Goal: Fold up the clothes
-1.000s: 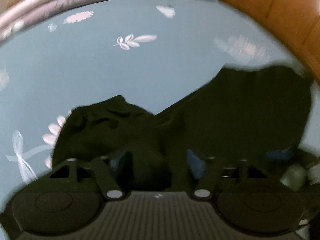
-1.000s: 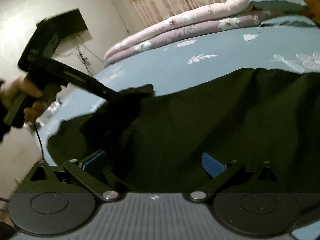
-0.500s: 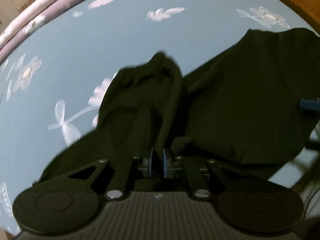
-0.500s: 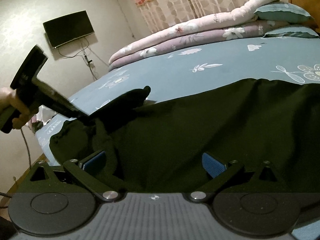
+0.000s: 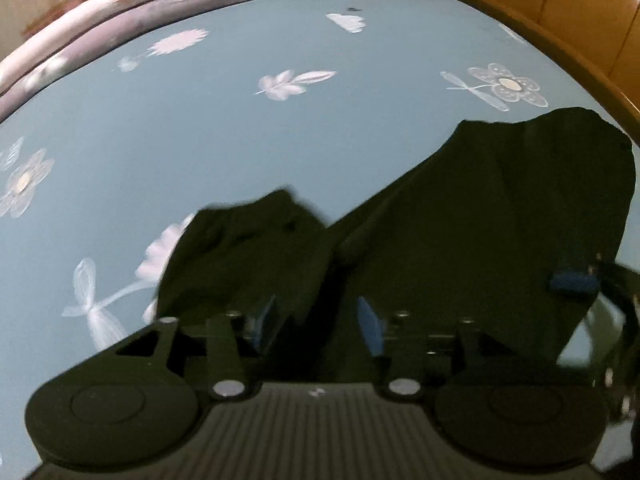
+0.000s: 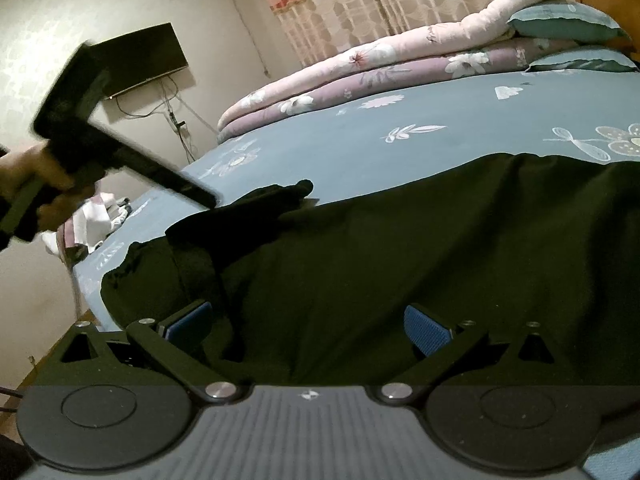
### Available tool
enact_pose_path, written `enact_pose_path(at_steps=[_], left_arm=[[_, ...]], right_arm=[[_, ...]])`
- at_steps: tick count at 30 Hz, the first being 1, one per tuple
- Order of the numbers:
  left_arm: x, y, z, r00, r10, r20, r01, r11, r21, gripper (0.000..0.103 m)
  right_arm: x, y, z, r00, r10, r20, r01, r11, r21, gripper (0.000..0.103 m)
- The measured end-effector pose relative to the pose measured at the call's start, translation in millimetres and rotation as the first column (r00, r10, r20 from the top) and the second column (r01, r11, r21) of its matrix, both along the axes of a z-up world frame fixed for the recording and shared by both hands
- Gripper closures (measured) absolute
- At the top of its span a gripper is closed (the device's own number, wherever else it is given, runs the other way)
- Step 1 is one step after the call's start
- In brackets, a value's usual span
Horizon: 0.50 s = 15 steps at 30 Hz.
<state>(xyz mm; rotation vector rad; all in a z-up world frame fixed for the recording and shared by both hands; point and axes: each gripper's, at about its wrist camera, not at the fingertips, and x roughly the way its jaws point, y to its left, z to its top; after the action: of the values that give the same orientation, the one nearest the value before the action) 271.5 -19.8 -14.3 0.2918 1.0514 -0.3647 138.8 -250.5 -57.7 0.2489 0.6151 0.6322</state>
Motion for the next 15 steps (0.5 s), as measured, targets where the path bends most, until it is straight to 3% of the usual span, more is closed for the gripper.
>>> enact_pose_path(at_steps=[2,5,7,8,9,15], left_arm=[[15,-17,-9,1.000,-0.016,-0.013,0.016,1.000,0.023,0.055],[27,-32,-32,0.999,-0.022,-0.031,0.026,0.992,0.122,0.056],[26,-30,-39,0.999,-0.025,-0.036,0.031,0.983,0.180,0.066],[23,-26,-40,0.999,-0.027,-0.041,0.035,0.981,0.189,0.088],[20,-22,-40,0.999,-0.030,-0.045,0.038,0.979,0.198,0.096],[-11,10,-17,0.998,-0.056,-0.013,0.058,0.976,0.210,0.101]], right_arm=[[0,-3,0,1.000,-0.007,-0.001,0.007,1.000,0.012,0.000],[1,-8,1,1.000,-0.020,-0.003,0.020,0.999,0.037,0.000],[1,-11,2,1.000,-0.027,-0.001,0.027,0.998,0.056,0.000],[0,-13,2,1.000,-0.031,0.000,0.031,0.997,0.065,0.000],[0,-15,3,0.999,-0.034,0.000,0.034,0.997,0.074,0.000],[-1,-15,4,0.999,-0.034,0.006,0.034,0.996,0.083,0.000]])
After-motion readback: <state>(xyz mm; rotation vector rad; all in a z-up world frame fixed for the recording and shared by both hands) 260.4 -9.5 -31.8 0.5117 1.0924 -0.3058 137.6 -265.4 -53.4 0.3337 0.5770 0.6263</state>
